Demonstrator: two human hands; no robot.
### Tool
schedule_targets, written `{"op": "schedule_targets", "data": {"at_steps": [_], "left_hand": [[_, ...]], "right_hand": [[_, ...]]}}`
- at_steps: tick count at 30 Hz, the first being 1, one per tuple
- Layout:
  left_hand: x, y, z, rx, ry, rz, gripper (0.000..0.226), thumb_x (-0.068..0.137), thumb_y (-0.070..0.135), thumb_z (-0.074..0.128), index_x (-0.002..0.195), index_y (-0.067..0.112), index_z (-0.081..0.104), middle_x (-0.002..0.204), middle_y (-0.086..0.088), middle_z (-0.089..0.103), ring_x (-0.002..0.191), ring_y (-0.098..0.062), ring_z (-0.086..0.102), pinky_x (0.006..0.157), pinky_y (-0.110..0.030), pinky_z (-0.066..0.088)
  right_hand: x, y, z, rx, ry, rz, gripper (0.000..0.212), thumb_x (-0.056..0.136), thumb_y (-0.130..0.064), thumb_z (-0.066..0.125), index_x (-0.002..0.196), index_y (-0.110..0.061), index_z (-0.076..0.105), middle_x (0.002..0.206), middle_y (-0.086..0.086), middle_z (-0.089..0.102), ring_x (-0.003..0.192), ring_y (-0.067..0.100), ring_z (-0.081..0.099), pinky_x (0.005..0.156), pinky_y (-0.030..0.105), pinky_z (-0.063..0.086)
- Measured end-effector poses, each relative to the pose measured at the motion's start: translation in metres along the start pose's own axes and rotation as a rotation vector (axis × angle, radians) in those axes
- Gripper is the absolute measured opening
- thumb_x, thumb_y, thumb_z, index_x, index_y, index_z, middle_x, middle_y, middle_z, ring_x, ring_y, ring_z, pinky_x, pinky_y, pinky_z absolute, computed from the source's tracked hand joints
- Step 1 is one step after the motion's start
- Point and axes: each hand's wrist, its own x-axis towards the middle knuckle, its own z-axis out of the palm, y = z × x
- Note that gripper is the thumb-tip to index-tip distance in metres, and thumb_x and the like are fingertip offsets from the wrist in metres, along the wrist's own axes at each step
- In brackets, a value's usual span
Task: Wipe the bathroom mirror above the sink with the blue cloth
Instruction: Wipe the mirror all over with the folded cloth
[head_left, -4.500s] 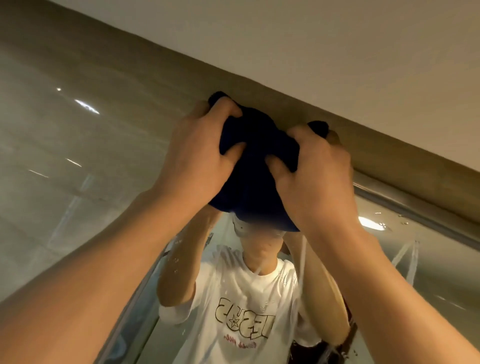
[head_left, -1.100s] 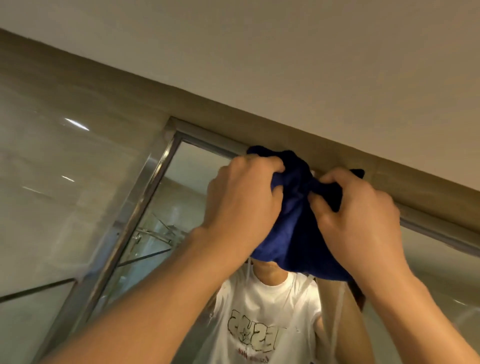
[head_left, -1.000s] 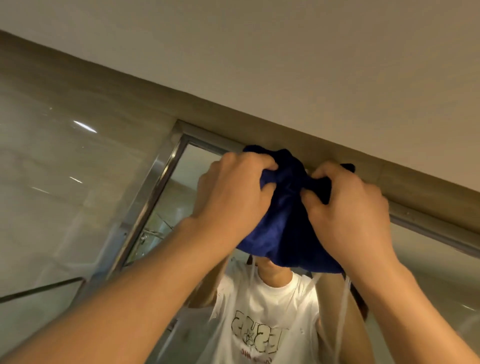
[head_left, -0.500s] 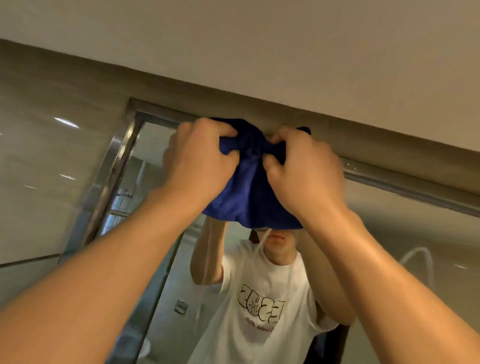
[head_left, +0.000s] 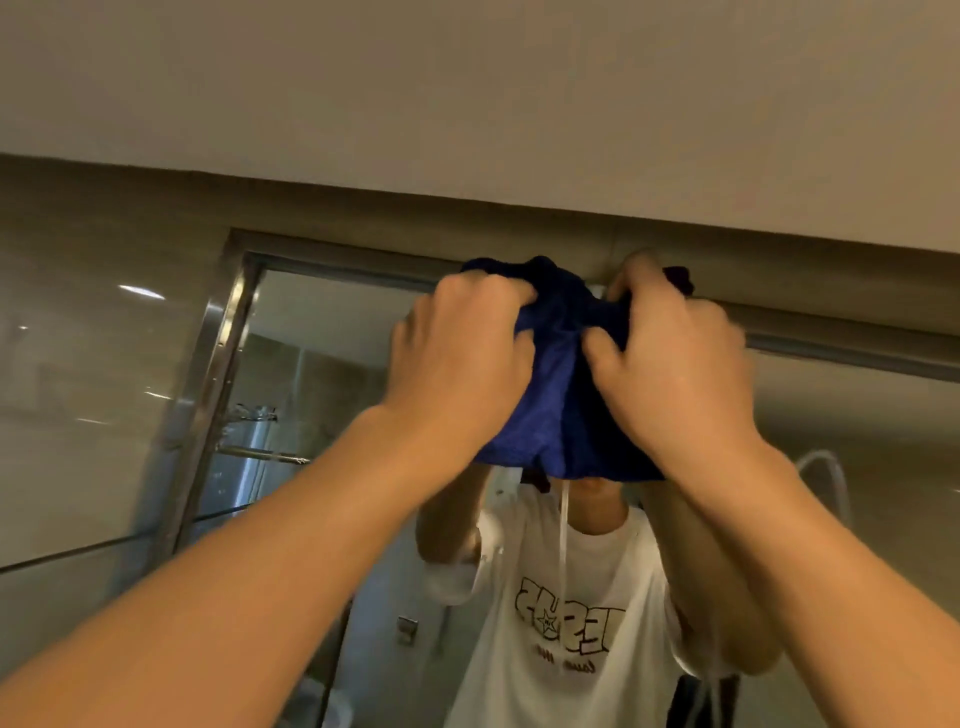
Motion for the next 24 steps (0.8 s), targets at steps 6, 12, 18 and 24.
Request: {"op": "schedule_targets", "data": {"at_steps": [6, 12, 18, 24], "left_hand": [[0.006, -0.042, -0.016, 0.029, 0.043, -0.104, 0.038, 0.088, 0.026, 0.067, 0.125, 0.027, 0.066, 0.120, -0.009, 0.069, 0.112, -0.036, 0.062, 0.090, -0.050, 0.053], [0.000, 0.016, 0.000, 0.008, 0.019, -0.107, 0.038, 0.091, 0.025, 0.061, 0.128, 0.030, 0.063, 0.125, -0.009, 0.065, 0.116, -0.038, 0.057, 0.088, -0.045, 0.051], [-0.012, 0.105, 0.042, -0.112, -0.028, 0.025, 0.032, 0.096, 0.021, 0.054, 0.127, 0.024, 0.061, 0.124, -0.006, 0.060, 0.112, -0.033, 0.057, 0.074, -0.037, 0.038], [-0.004, 0.070, 0.031, -0.159, -0.048, 0.055, 0.041, 0.094, 0.029, 0.056, 0.134, 0.038, 0.056, 0.129, 0.000, 0.062, 0.116, -0.029, 0.058, 0.085, -0.039, 0.050]], "right_hand": [[0.015, -0.040, 0.025, 0.036, -0.069, -0.077, 0.024, 0.094, -0.024, 0.053, 0.117, -0.019, 0.047, 0.100, 0.011, 0.061, 0.094, 0.037, 0.059, 0.063, 0.035, 0.031], [0.007, 0.015, -0.012, -0.007, -0.115, -0.084, 0.021, 0.091, -0.027, 0.051, 0.110, -0.020, 0.045, 0.099, 0.012, 0.059, 0.091, 0.038, 0.058, 0.064, 0.036, 0.033], [-0.013, 0.096, -0.067, -0.125, -0.151, 0.061, 0.018, 0.089, -0.034, 0.056, 0.097, -0.023, 0.045, 0.089, 0.010, 0.055, 0.086, 0.040, 0.057, 0.065, 0.037, 0.037], [-0.010, 0.075, -0.053, -0.106, -0.123, 0.062, 0.020, 0.090, -0.036, 0.056, 0.099, -0.022, 0.045, 0.088, 0.007, 0.052, 0.089, 0.039, 0.055, 0.068, 0.037, 0.036]]}}
